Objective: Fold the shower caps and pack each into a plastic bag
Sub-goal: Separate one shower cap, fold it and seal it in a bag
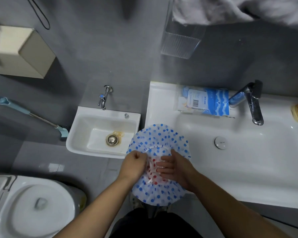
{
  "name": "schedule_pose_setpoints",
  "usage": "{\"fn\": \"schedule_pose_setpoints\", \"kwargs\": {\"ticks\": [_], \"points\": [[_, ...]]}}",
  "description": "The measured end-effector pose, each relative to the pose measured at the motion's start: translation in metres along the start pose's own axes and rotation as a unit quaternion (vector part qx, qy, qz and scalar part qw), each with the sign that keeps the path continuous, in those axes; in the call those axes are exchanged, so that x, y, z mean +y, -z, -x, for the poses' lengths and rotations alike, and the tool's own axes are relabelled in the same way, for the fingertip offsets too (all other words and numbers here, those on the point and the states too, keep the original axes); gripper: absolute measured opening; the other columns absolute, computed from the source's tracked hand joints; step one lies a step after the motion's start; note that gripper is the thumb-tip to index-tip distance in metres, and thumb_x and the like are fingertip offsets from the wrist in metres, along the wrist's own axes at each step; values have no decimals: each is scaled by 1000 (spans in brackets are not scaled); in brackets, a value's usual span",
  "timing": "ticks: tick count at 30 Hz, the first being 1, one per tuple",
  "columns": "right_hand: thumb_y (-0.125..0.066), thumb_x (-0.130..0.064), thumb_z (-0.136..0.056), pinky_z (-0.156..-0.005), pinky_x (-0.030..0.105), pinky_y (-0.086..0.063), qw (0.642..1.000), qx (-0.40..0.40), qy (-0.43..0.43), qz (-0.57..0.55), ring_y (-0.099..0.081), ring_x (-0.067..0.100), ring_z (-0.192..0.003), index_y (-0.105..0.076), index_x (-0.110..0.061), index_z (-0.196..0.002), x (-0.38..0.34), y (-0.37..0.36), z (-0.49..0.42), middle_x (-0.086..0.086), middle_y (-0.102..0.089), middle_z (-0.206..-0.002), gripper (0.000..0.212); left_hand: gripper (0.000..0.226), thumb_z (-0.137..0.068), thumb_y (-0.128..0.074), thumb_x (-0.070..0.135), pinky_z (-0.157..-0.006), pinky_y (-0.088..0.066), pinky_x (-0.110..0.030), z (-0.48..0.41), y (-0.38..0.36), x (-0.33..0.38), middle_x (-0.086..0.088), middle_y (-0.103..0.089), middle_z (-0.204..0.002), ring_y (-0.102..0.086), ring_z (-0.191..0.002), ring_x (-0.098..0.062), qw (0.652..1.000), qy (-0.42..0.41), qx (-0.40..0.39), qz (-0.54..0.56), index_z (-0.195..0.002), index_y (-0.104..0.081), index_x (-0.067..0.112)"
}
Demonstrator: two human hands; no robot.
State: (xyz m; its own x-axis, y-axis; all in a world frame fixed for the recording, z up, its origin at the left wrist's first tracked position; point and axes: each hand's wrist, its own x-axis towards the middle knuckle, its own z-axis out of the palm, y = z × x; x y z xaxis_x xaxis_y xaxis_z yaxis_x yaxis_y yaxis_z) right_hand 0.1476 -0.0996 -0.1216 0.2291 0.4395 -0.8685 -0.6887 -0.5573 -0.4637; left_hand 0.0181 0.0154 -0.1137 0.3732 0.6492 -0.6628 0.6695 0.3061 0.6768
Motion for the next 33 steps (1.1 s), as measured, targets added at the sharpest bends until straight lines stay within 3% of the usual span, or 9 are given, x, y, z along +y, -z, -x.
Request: {"fn": "schedule_pose_setpoints", "kwargs": {"ticks": [4, 8, 11, 15, 20, 23, 27, 30, 33], "points": [[-31, -51, -101, -90, 44, -55, 999, -32, -13, 26, -69, 33, -103, -60, -7, -116, -1, 1, -2, 20, -70, -112, 56, 30, -98, -54, 23, -87, -60, -42, 10, -3, 13, -21, -76, -91, -74, -86, -32, 960, 97, -176, 196, -102, -70, -2], [-48, -26, -99, -89, 48, -57, 991, 45, 72, 107, -72, 28, -88, -64, -6, -104, 1, 4, 0, 15, -74, -93, 26, 21, -101, -48, 24, -94, -57, -44, 13, -13, 2, -13, -68, -96, -67, -89, -24, 971, 102, -202, 75, -108, -66, 15], [-58, -14, -92, -72, 25, -57, 886, 124, 227, 384, -67, 15, -75, -64, -24, -82, 7, 11, 4, -2, -69, -80, 15, 38, -103, -45, 25, -83, -58, -34, 13, -17, -7, -2, -62, -98, -61, -89, -16, 977, 73, -201, 18, -141, -50, 22], [-60, -20, -91, -78, 25, -54, 861, 1, 199, 468, -67, 14, -82, -70, -22, -103, 14, 10, 5, 0, -70, -94, 16, 46, -105, -39, 29, -75, -52, -27, 13, -19, -12, 6, -59, -87, -59, -81, -11, 976, 55, -211, 14, -151, -37, 28], [-59, -16, -91, -60, 10, -41, 865, -43, 173, 469, -54, -3, -58, -70, -22, -115, 6, 2, 7, -10, -60, -75, 27, 44, -105, -35, 28, -81, -56, -33, 15, -11, -5, 5, -62, -88, -62, -80, -13, 974, 50, -221, 29, -149, -39, 32], [-57, -8, -88, -59, 10, -46, 883, -27, 190, 429, -56, -4, -56, -74, -19, -107, -3, -3, 18, -5, -63, -69, 28, 32, -102, -46, 28, -79, -60, -40, 15, 1, 11, -5, -59, -81, -61, -76, -16, 971, 38, -232, 35, -133, -55, 33], [-57, -3, -84, -68, 22, -55, 944, 32, 203, 257, -65, 14, -77, -77, -21, -90, -27, 5, 44, 8, -72, -94, 28, 19, -98, -54, 17, -60, -47, -18, 13, 17, 59, 0, -65, -73, -58, -61, -7, 983, -94, -155, -21, -103, -73, 21], [-57, -2, -87, -71, 18, -56, 949, 81, 235, 196, -67, 12, -84, -77, -23, -91, -49, 26, 55, 2, -72, -102, 30, 21, -99, -53, 18, -66, -48, -28, 2, 11, 103, -3, -65, -76, -58, -69, -16, 977, -191, -91, -39, -98, -73, 22], [-55, -2, -89, -72, 14, -52, 939, 151, 260, 170, -67, 5, -87, -75, -24, -100, -69, 53, 48, -7, -70, -101, 32, 29, -100, -49, 19, -84, -45, -18, -26, -19, 135, -5, -65, -111, -62, -102, -18, 947, -265, -84, -159, -122, -67, 19]]}}
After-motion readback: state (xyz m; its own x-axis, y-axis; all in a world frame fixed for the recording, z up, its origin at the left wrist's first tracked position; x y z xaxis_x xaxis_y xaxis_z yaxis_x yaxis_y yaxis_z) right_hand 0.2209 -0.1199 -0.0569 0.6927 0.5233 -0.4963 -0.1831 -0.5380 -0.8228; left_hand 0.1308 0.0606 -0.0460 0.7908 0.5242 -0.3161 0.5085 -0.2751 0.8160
